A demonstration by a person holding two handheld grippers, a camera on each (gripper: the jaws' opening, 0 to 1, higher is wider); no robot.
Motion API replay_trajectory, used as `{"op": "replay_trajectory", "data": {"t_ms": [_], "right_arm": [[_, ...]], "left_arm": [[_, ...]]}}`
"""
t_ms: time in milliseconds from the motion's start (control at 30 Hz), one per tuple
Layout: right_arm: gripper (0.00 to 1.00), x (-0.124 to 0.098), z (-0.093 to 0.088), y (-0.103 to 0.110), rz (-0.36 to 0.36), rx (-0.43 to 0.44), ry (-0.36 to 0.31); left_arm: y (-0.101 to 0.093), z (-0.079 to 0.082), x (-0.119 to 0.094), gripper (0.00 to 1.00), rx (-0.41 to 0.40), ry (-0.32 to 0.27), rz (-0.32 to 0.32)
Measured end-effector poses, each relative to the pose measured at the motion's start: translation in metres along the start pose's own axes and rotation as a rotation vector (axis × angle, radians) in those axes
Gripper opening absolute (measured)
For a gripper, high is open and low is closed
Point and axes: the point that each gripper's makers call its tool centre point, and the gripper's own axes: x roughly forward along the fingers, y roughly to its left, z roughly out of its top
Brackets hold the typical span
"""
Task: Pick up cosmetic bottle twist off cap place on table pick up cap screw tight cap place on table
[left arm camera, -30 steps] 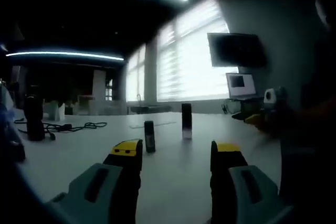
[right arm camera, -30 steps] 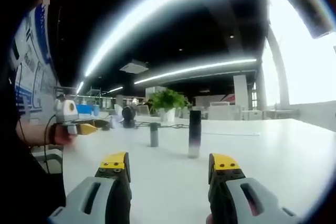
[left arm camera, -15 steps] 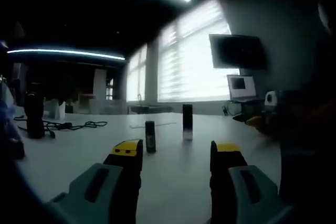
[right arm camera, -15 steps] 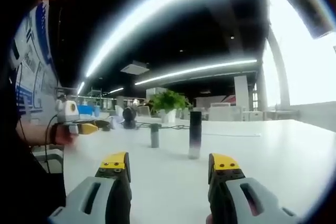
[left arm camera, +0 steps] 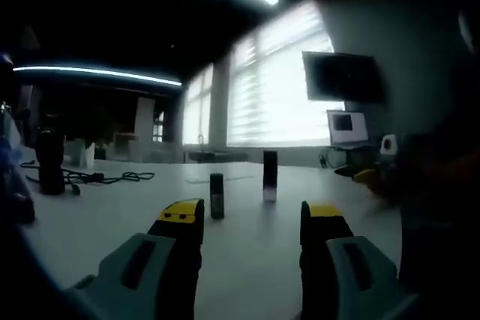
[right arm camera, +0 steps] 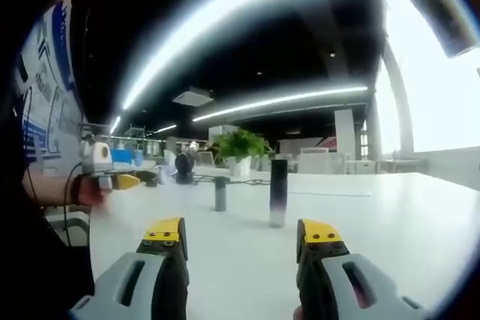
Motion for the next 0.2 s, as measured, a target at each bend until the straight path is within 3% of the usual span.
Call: {"op": "replay_trajectory", "data": {"t_ms": [200], "right_arm": [[0.51,0.0002,0.0002,0.0005,0.001,0.001,-0.001]], "left_arm": [[-0.0012,0.0003,-0.0002,0.41,0.002,-0.001,-0.003]]}}
